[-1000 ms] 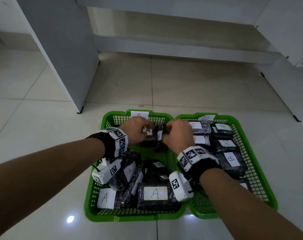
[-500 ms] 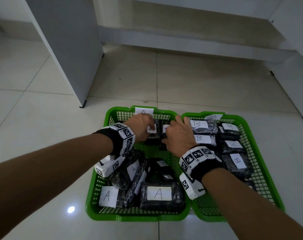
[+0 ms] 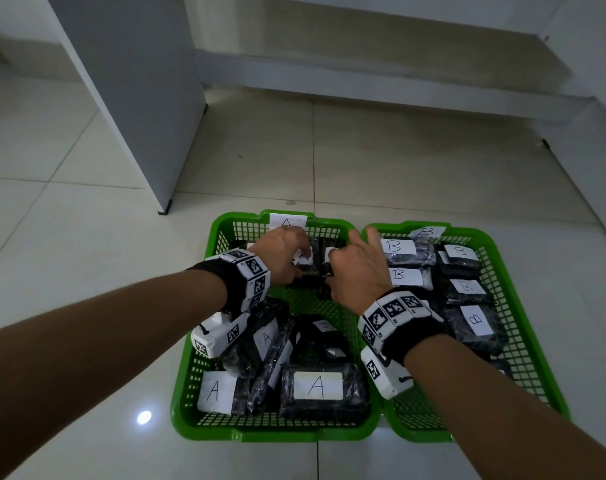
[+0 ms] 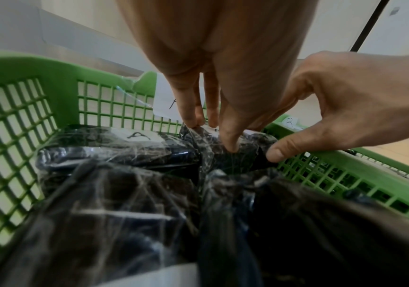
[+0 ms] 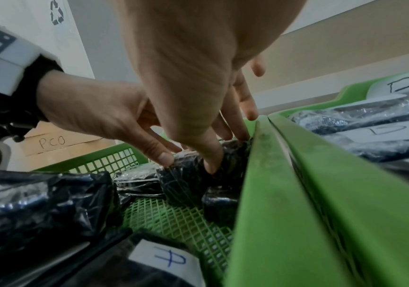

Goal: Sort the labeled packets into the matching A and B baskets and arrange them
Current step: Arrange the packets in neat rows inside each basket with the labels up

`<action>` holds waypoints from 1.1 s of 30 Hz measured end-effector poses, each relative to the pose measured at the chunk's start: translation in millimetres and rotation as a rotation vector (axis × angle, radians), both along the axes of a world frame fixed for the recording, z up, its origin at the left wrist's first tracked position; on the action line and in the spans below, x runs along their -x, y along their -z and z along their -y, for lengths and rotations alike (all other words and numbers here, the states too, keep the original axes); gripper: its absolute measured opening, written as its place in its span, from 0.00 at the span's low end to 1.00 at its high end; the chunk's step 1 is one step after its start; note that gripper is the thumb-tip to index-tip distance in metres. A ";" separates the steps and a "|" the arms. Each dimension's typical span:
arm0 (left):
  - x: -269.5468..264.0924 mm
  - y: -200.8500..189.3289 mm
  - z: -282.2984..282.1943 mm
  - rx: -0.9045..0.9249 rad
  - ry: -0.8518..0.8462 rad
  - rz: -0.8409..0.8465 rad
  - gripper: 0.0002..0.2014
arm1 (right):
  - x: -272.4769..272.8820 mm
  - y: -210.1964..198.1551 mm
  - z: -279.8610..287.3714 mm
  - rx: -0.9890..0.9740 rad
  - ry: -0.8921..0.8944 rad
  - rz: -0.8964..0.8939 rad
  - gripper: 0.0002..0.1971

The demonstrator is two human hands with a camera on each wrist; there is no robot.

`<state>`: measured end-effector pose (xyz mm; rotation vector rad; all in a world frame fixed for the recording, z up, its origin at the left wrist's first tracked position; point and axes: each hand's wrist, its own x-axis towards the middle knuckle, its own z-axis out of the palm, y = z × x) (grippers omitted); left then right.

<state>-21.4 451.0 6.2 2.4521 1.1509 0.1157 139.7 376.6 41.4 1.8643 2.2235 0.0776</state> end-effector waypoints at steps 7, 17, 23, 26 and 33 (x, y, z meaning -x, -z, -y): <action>-0.4 -1.9 -3.3 -0.017 0.019 -0.011 0.19 | -2.2 -10.4 -7.5 0.073 0.022 -0.005 0.19; 22.9 -41.2 16.5 0.044 0.025 -0.014 0.08 | 19.7 -13.6 10.7 0.375 0.184 -0.684 0.06; 63.2 -53.2 44.7 0.256 0.009 -0.282 0.13 | 51.8 -1.6 22.6 0.506 0.148 -0.684 0.26; 62.4 -55.9 61.1 0.569 -0.130 -0.340 0.14 | 54.6 3.1 23.8 0.567 0.156 -0.710 0.25; 72.0 -51.0 80.2 0.709 -0.103 -0.348 0.26 | 43.5 -3.9 27.8 0.589 0.124 -0.809 0.10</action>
